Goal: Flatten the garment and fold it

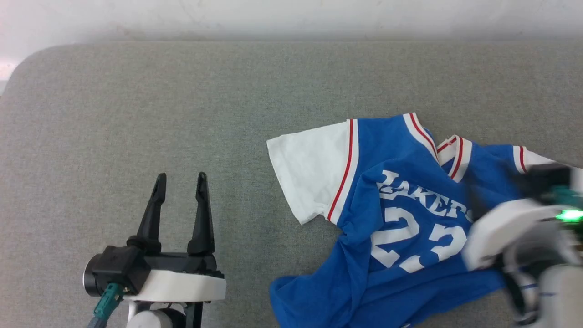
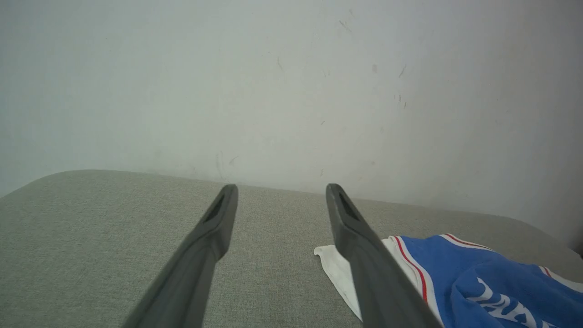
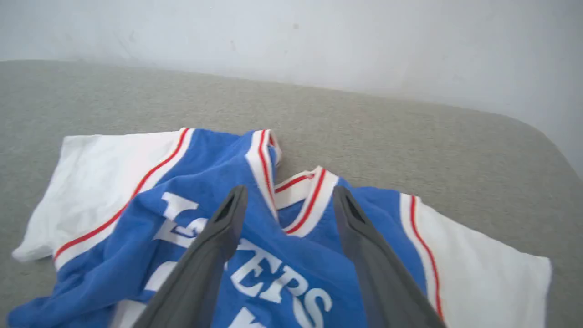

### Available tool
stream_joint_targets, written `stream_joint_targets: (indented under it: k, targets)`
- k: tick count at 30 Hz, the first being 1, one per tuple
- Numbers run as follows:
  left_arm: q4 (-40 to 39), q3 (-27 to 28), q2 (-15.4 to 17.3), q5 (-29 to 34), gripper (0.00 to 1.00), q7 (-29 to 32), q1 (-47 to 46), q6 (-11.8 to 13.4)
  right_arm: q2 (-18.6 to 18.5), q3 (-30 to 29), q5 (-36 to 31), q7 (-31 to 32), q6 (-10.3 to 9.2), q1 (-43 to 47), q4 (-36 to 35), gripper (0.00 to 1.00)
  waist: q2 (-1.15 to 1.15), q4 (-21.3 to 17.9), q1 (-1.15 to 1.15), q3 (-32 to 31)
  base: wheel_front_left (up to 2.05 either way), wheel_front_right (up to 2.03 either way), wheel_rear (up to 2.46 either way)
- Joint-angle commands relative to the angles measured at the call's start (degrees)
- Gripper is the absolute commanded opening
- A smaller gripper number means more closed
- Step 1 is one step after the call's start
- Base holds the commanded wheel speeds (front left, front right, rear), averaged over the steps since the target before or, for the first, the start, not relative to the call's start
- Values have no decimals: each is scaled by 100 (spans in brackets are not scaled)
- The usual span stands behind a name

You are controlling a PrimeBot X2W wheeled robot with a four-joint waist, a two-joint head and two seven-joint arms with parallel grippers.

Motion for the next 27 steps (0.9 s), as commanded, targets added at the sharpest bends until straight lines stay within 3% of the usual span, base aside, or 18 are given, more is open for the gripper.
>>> stream_joint_targets:
  k: [1,7,14,15,16,17,23,27]
  targets:
    - [30,-14,-12,58,100,-27,9,-50,19,352,135,180,-5,90,-52,100,0,22,0,-25,0,0,0]
    - [64,-43,-12,62,100,-27,24,-97,-325,1771,513,1306,-5,341,-4,100,0,181,0,-25,0,0,0]
    - [79,-81,-12,10,100,-27,48,-67,-903,2399,465,2201,-5,425,564,100,0,292,0,2,0,0,0]
    - [82,-86,-12,6,100,-27,42,-60,-930,2414,481,2221,-5,409,622,37,0,294,0,10,0,0,0]
    - [84,-92,-12,-1,100,-27,32,-52,-981,2446,463,2225,-5,380,660,23,0,297,0,18,0,0,0]
    - [86,-96,-12,-6,100,-27,24,-42,-1026,2467,452,2202,-5,343,676,0,0,292,0,24,0,0,0]
    - [73,-101,-12,-51,100,-27,-33,-1,-1093,2354,867,2163,-5,93,379,0,0,81,0,91,0,0,0]
    - [79,-104,-12,-64,100,-27,-74,20,-1461,2325,1200,2566,-5,270,-22,0,0,-34,0,102,0,0,0]
